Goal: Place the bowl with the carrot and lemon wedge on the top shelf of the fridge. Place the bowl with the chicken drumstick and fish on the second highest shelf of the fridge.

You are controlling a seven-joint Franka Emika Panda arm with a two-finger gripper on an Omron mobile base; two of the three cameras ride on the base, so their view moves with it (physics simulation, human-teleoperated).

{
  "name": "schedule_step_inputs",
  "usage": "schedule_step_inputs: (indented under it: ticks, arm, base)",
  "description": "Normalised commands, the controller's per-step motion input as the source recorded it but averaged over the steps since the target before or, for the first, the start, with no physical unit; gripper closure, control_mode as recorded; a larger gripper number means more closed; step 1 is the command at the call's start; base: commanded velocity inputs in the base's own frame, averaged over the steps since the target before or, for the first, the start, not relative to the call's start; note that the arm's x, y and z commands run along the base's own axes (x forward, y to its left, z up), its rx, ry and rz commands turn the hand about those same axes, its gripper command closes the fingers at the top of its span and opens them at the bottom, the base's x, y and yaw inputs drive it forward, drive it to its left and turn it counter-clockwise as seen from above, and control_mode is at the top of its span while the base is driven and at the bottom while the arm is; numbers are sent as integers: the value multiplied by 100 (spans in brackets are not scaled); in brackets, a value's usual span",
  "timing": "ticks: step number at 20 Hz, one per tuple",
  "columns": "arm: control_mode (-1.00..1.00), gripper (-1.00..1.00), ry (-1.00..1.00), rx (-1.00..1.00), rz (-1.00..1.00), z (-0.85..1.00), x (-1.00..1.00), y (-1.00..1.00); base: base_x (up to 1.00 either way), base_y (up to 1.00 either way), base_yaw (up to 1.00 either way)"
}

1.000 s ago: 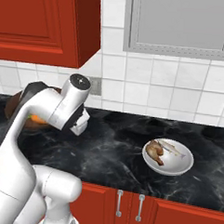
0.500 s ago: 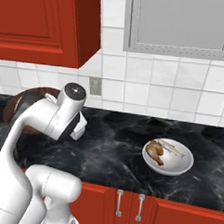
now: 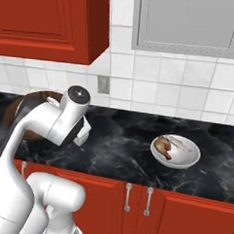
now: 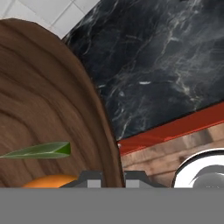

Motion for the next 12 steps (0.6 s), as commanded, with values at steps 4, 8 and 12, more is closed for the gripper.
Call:
schedule_step_inputs:
  ticks: [4, 8, 12]
  arm:
    - [100, 100, 0, 0, 0, 0, 0, 0]
    - [100, 100, 0, 0, 0, 0, 0, 0]
    - [100, 100, 0, 0, 0, 0, 0, 0]
  base:
    - [-40, 0, 3]
    - [-34, 0, 5]
    - [-14, 2, 16]
